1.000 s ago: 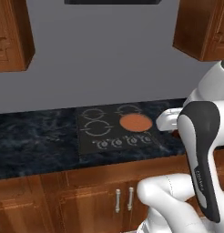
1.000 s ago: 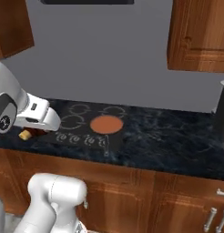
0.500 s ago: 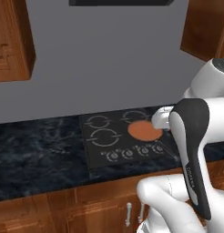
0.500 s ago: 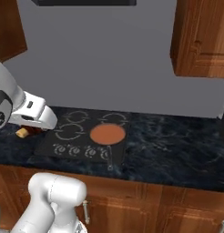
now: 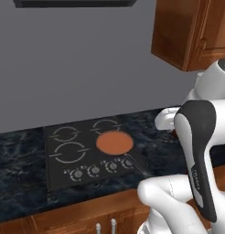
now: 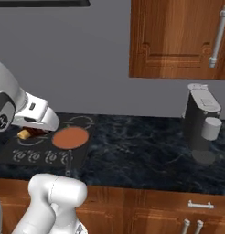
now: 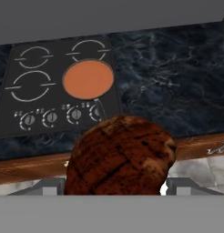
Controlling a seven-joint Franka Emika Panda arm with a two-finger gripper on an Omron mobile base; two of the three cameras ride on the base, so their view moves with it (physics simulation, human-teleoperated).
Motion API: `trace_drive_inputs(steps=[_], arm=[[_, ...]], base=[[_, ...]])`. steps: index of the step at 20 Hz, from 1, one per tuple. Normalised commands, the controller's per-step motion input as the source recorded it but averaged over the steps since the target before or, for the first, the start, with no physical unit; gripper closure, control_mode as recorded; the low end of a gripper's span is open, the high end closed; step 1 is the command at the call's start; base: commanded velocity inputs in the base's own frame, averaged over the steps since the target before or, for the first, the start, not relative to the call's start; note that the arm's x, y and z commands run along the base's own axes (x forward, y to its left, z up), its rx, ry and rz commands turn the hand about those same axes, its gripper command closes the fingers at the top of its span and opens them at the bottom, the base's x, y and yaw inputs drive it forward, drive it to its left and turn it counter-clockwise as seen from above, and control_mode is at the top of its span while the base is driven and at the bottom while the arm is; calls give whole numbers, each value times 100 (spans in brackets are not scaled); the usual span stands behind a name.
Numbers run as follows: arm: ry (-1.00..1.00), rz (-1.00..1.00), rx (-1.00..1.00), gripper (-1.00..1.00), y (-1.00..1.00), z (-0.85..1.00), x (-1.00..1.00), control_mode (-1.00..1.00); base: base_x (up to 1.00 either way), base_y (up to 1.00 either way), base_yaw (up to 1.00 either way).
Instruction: Retrieve the steak from the fridge and place it on the saucepan with marinade on the stove.
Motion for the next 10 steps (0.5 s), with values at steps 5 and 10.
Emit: trace_drive_inputs(steps=[5,10], arm=[[0,0,0,100,0,0,0,100],[0,0,0,100,0,0,0,100]], base=[[40,-33,17],[21,-10,31]])
